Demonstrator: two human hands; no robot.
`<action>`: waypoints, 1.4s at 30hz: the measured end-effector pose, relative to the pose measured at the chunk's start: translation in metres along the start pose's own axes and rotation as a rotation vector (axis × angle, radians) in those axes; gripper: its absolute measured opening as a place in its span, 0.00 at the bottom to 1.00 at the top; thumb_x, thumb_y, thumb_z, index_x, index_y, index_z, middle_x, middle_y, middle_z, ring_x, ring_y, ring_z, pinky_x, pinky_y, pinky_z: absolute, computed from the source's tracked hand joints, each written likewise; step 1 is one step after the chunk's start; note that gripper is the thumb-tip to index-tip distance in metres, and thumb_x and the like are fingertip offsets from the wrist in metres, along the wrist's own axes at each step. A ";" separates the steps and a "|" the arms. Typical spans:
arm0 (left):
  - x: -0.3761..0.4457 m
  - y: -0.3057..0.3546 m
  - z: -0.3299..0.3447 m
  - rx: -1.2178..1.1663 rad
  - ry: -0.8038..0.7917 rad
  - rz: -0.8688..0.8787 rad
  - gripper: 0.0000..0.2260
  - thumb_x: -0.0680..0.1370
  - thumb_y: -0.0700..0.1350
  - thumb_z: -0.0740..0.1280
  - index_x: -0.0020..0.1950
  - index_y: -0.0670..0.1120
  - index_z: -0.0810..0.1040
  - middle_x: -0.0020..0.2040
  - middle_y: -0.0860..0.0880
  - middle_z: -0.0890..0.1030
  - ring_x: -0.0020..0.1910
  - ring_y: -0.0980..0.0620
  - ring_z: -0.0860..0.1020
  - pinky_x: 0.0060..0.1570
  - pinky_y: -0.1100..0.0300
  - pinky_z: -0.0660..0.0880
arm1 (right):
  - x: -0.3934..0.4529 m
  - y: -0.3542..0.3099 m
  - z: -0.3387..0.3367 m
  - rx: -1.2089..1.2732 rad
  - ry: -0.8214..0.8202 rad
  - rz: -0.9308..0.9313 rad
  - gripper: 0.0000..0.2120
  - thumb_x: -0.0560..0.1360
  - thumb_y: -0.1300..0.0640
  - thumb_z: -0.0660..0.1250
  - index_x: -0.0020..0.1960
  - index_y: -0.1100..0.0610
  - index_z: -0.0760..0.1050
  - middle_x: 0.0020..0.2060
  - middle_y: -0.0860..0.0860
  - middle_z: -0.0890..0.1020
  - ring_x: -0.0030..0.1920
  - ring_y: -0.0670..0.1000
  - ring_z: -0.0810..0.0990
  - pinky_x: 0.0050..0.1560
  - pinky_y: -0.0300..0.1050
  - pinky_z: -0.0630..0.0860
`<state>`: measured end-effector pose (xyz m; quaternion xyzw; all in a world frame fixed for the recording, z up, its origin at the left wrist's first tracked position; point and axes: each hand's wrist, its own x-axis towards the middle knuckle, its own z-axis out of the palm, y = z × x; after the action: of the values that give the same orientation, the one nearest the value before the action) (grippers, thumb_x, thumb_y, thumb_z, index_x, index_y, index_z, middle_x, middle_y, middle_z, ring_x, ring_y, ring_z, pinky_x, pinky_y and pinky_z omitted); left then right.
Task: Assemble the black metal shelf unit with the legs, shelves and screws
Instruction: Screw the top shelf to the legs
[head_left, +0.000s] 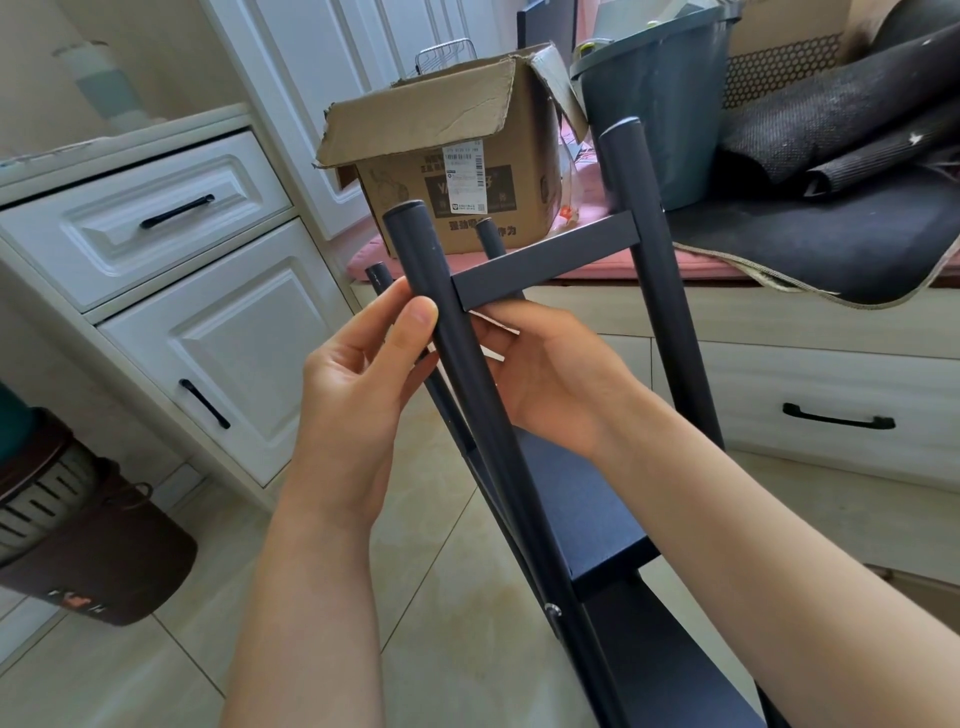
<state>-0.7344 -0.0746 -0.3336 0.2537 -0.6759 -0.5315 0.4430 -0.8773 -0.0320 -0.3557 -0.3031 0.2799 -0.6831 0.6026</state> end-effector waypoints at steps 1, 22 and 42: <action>0.000 0.000 0.000 0.003 0.003 -0.001 0.20 0.72 0.54 0.69 0.64 0.52 0.81 0.57 0.52 0.85 0.60 0.52 0.82 0.66 0.49 0.75 | 0.001 0.001 -0.001 -0.004 -0.007 -0.007 0.05 0.80 0.54 0.64 0.53 0.52 0.78 0.42 0.48 0.81 0.47 0.50 0.78 0.56 0.50 0.73; 0.000 -0.001 -0.001 0.022 0.014 -0.015 0.22 0.72 0.56 0.70 0.64 0.52 0.80 0.58 0.53 0.85 0.60 0.52 0.82 0.65 0.49 0.76 | 0.007 0.006 -0.005 -0.021 0.001 -0.065 0.10 0.80 0.56 0.66 0.61 0.55 0.77 0.46 0.50 0.80 0.51 0.50 0.77 0.50 0.44 0.75; 0.001 -0.002 -0.002 0.035 0.002 -0.003 0.20 0.74 0.55 0.69 0.65 0.52 0.80 0.59 0.53 0.85 0.62 0.53 0.81 0.66 0.48 0.75 | 0.003 0.003 0.003 -0.025 0.033 -0.051 0.07 0.79 0.54 0.66 0.44 0.55 0.76 0.31 0.47 0.76 0.38 0.47 0.77 0.41 0.43 0.76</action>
<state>-0.7329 -0.0770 -0.3353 0.2628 -0.6842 -0.5202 0.4384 -0.8731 -0.0351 -0.3554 -0.3062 0.2905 -0.6996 0.5765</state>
